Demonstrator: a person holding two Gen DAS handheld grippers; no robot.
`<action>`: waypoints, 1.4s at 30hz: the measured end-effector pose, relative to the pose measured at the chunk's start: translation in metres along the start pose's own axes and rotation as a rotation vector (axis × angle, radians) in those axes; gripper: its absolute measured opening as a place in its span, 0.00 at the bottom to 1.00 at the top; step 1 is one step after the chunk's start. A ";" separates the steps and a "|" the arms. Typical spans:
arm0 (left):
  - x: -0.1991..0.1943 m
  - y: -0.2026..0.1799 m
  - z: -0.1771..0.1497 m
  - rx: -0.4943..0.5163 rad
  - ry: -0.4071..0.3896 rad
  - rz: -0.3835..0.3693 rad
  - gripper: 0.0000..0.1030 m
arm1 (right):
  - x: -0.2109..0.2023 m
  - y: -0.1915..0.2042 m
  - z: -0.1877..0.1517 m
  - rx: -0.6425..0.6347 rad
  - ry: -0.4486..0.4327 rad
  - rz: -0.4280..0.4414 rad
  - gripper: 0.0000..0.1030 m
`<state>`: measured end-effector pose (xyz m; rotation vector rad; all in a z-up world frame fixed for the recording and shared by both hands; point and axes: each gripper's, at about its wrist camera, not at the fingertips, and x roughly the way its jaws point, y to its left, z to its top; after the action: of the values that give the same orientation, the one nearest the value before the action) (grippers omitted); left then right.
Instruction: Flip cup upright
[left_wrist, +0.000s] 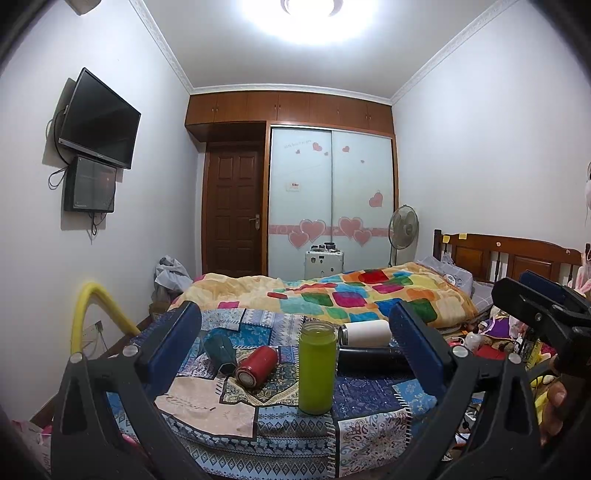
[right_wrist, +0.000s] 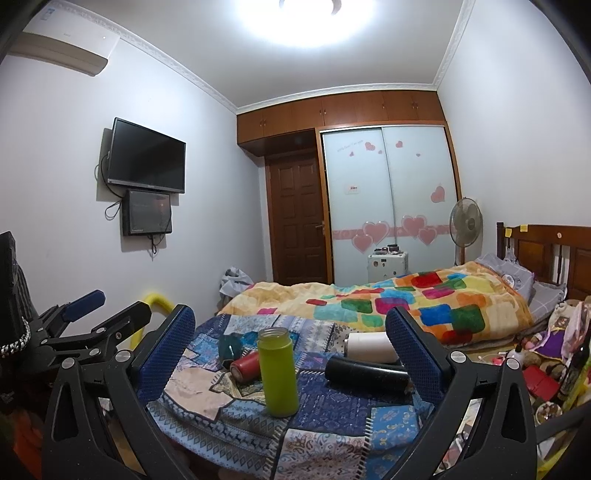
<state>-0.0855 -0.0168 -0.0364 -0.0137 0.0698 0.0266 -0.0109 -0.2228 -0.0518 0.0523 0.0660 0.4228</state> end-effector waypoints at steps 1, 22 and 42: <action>0.000 0.000 0.000 0.000 0.001 -0.001 1.00 | 0.000 0.000 0.000 0.000 0.001 0.001 1.00; 0.003 -0.005 -0.002 -0.012 0.024 -0.016 1.00 | 0.000 0.002 0.002 0.003 0.005 0.000 1.00; 0.004 -0.007 -0.002 -0.017 0.033 -0.027 1.00 | 0.001 0.002 0.002 0.007 0.008 -0.002 1.00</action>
<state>-0.0814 -0.0242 -0.0382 -0.0319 0.1024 -0.0005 -0.0106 -0.2203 -0.0494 0.0578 0.0758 0.4206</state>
